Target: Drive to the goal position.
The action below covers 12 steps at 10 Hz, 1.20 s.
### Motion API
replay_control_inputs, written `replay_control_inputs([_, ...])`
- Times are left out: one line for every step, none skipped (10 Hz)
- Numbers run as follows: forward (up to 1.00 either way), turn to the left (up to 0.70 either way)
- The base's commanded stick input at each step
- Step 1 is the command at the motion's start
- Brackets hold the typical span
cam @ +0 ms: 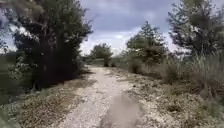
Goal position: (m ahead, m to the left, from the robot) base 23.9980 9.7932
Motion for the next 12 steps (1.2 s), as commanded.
replay_control_inputs([0.5, 0.01])
replay_control_inputs([0.5, 0.01])
replay_control_inputs([0.5, 0.01])
replay_control_inputs([0.5, 0.01])
replay_control_inputs([0.5, 0.01])
replay_control_inputs([0.5, 0.01])
replay_control_inputs([0.5, 0.01])
replay_control_inputs([0.5, 0.01])
replay_control_inputs([0.5, 0.01])
replay_control_inputs([0.5, 0.01])
replay_control_inputs([0.5, 0.01])
replay_control_inputs([0.5, 0.01])
